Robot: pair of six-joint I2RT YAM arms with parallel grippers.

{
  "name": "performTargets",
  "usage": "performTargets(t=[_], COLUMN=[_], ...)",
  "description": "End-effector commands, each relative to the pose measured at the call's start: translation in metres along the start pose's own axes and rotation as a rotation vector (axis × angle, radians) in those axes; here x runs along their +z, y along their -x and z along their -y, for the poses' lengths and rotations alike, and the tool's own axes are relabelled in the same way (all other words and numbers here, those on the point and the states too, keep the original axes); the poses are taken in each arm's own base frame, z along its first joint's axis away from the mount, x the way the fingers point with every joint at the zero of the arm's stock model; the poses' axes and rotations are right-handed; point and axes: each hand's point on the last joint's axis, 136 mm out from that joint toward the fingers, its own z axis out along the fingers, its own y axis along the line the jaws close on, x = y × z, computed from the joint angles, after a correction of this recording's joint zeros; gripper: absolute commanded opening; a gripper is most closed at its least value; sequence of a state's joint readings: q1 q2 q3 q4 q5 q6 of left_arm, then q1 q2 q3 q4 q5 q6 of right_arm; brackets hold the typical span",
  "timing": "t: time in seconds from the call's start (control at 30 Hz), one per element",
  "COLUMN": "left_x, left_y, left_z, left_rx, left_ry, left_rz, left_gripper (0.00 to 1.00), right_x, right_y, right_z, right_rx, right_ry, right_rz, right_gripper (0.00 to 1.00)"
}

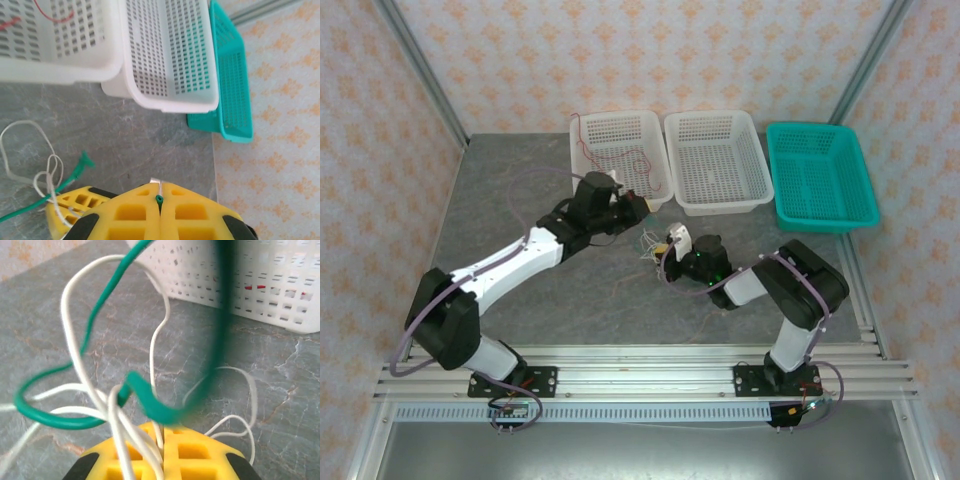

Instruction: Untangle the cables

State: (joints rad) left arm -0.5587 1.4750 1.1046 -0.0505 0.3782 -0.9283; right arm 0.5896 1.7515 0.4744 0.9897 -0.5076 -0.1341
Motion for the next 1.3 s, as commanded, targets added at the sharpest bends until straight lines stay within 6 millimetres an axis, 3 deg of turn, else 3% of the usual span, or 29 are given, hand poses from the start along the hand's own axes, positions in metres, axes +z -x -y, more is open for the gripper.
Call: performTargets(t=[0.0,0.2,0.4,0.63,0.83,1.0,1.27], left_x=[-0.029,-0.08,-0.126,-0.155,-0.178,-0.209,-0.208], left_y=[0.035,0.082,0.11,0.119,0.127,0.136,0.13], left_z=[0.002,-0.003,-0.007,-0.013,-0.024,-0.033,-0.032], left_rx=[-0.001,0.016,0.054,0.074,0.075,0.11,0.143], left_ry=[0.008,0.04,0.1,0.146,0.195,0.291,0.276], left_rz=[0.099,0.236,0.359,0.431,0.49,0.579,0.557], left_gripper=[0.0,0.0,0.0,0.0,0.0,0.0,0.0], right_x=[-0.005,-0.024,-0.045,-0.072,-0.084,-0.08,-0.073], right_y=[0.004,-0.025,-0.042,-0.053,-0.051,-0.054,-0.054], right_z=[0.003,0.005,0.018,0.058,0.074,0.075,0.066], right_rx=[0.035,0.11,0.147,0.194,0.241,0.249,0.242], right_ry=[-0.027,-0.08,-0.171,-0.413,-0.508,-0.498,-0.438], right_rz=[0.01,-0.104,-0.141,-0.127,-0.089,-0.102,-0.117], right_gripper=[0.0,0.0,0.0,0.0,0.0,0.0,0.0])
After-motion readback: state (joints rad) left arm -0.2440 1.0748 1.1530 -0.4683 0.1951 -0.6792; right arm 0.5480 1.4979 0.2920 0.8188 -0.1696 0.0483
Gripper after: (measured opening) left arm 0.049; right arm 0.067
